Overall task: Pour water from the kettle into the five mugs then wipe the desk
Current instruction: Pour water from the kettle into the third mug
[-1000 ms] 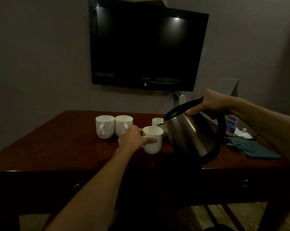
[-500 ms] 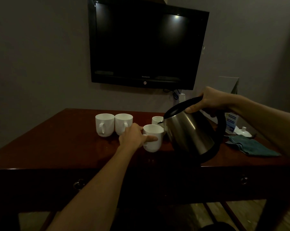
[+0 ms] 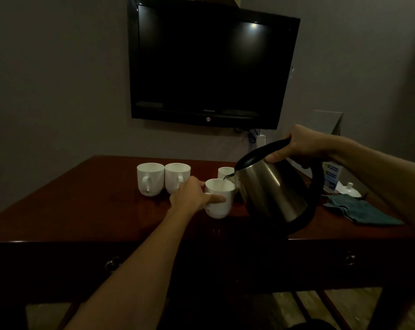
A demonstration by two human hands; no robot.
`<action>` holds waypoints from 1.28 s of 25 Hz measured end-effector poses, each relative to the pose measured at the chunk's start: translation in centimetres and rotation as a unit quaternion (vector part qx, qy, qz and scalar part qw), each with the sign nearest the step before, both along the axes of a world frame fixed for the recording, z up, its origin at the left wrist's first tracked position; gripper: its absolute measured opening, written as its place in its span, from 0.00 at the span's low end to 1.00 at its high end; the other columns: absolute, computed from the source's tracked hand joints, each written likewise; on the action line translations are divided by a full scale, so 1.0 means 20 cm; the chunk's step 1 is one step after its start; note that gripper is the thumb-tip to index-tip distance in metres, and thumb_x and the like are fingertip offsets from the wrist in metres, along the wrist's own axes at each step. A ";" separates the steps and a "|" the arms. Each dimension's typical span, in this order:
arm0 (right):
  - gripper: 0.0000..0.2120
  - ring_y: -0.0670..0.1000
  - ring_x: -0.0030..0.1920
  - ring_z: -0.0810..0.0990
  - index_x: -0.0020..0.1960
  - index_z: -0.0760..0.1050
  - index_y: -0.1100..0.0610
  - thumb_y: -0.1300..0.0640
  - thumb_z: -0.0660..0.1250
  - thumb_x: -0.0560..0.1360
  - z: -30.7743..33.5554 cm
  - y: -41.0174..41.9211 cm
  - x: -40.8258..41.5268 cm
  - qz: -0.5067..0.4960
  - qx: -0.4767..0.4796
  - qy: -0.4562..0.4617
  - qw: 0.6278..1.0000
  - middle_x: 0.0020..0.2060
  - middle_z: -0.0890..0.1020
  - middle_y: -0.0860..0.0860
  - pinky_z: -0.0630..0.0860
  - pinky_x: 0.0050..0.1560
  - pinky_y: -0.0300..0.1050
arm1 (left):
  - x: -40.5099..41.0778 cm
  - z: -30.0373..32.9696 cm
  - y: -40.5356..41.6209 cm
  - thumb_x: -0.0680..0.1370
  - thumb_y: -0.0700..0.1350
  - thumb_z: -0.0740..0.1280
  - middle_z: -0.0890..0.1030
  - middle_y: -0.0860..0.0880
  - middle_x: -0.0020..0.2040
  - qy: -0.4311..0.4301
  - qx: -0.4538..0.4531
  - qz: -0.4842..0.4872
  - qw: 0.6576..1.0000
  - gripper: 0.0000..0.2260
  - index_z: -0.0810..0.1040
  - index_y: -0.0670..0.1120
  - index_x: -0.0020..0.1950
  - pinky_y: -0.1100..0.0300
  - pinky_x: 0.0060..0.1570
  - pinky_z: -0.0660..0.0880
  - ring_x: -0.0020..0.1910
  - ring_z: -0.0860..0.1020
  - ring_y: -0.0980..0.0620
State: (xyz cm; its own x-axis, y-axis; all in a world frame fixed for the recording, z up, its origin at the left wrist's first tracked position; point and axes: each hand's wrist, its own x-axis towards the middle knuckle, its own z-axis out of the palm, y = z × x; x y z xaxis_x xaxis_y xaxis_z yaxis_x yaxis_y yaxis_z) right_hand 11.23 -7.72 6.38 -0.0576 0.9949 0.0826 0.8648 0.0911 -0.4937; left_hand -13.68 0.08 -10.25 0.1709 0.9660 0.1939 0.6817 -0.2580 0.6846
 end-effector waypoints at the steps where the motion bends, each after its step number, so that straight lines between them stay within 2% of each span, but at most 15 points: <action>1: 0.17 0.44 0.22 0.72 0.42 0.78 0.65 0.51 0.77 0.68 0.00 0.00 0.00 -0.002 0.000 0.002 1.000 0.23 0.73 0.49 0.70 0.23 0.37 | 0.00 0.01 0.00 0.65 0.65 0.74 0.83 0.52 0.49 0.005 -0.004 -0.002 1.000 0.27 0.80 0.52 0.58 0.57 0.39 0.69 0.49 0.78 0.53; 4: 0.17 0.45 0.22 0.71 0.40 0.78 0.65 0.51 0.77 0.68 0.00 0.00 0.00 -0.001 -0.001 0.005 1.000 0.22 0.73 0.49 0.70 0.23 0.38 | -0.02 0.02 0.01 0.66 0.66 0.74 0.82 0.52 0.44 0.018 -0.008 0.003 1.000 0.25 0.80 0.49 0.52 0.59 0.34 0.68 0.45 0.79 0.53; 6: 0.18 0.45 0.22 0.71 0.40 0.78 0.66 0.51 0.77 0.68 0.00 0.01 0.00 -0.002 -0.004 0.007 1.000 0.22 0.72 0.49 0.70 0.23 0.38 | -0.02 0.02 0.02 0.66 0.66 0.74 0.82 0.52 0.42 0.017 -0.002 0.004 1.000 0.23 0.80 0.49 0.49 0.59 0.34 0.69 0.44 0.80 0.53; 11: 0.26 0.45 0.22 0.71 0.46 0.77 0.72 0.49 0.77 0.65 0.00 0.02 0.00 0.007 -0.004 0.006 1.000 0.24 0.72 0.51 0.69 0.23 0.37 | -0.01 0.00 0.02 0.67 0.65 0.74 0.82 0.52 0.47 0.018 0.033 0.015 0.999 0.26 0.80 0.51 0.57 0.60 0.34 0.67 0.45 0.78 0.54; 15: 0.30 0.47 0.25 0.71 0.51 0.77 0.74 0.48 0.77 0.64 0.00 0.04 -0.01 0.015 -0.005 0.000 1.000 0.27 0.73 0.52 0.70 0.24 0.38 | -0.04 -0.03 0.05 0.66 0.65 0.74 0.80 0.53 0.40 0.008 0.045 0.025 0.999 0.24 0.81 0.51 0.54 0.51 0.45 0.77 0.43 0.79 0.53; 17: 0.31 0.47 0.25 0.72 0.50 0.77 0.74 0.47 0.77 0.63 0.01 0.04 -0.02 0.016 -0.006 -0.002 1.000 0.27 0.73 0.52 0.70 0.24 0.39 | -0.05 -0.03 0.06 0.66 0.65 0.74 0.80 0.54 0.39 0.001 0.049 0.023 0.999 0.23 0.81 0.52 0.53 0.48 0.48 0.78 0.43 0.79 0.52; 20: 0.29 0.46 0.24 0.72 0.48 0.77 0.72 0.47 0.76 0.63 0.01 0.04 -0.02 0.013 -0.006 -0.002 1.000 0.26 0.73 0.51 0.70 0.24 0.38 | -0.05 -0.03 0.05 0.66 0.65 0.74 0.80 0.54 0.41 -0.004 0.054 0.021 0.998 0.24 0.81 0.52 0.55 0.52 0.44 0.76 0.44 0.78 0.53; 24: 0.23 0.47 0.23 0.71 0.42 0.77 0.66 0.47 0.77 0.62 0.01 0.04 -0.01 0.009 -0.009 0.004 1.000 0.26 0.72 0.53 0.70 0.23 0.39 | -0.04 -0.03 0.03 0.66 0.66 0.73 0.82 0.52 0.43 -0.009 0.046 0.015 0.999 0.24 0.81 0.52 0.55 0.53 0.44 0.76 0.45 0.79 0.53; 28: 0.22 0.47 0.23 0.70 0.42 0.78 0.67 0.48 0.78 0.63 0.00 0.04 0.00 0.004 -0.008 0.009 1.000 0.26 0.71 0.53 0.69 0.23 0.39 | -0.02 -0.03 0.02 0.66 0.68 0.72 0.82 0.53 0.42 -0.014 0.052 0.016 0.998 0.24 0.82 0.53 0.52 0.58 0.36 0.70 0.45 0.79 0.54; 32: 0.19 0.48 0.23 0.70 0.40 0.78 0.64 0.48 0.77 0.63 0.00 0.03 0.02 0.011 -0.013 0.012 1.000 0.26 0.71 0.52 0.70 0.23 0.39 | 0.00 -0.04 0.02 0.66 0.69 0.71 0.83 0.52 0.43 -0.021 0.047 0.012 0.999 0.25 0.82 0.52 0.53 0.53 0.43 0.76 0.44 0.80 0.53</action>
State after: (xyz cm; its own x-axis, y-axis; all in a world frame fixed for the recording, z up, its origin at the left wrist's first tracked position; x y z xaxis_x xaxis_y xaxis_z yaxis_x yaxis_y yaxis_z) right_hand 11.54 -7.04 6.39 -0.0771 0.9954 0.0575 0.8508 0.0957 -0.5167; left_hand -13.59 0.54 -11.00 0.1368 0.9468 0.2912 0.6597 -0.3064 0.6863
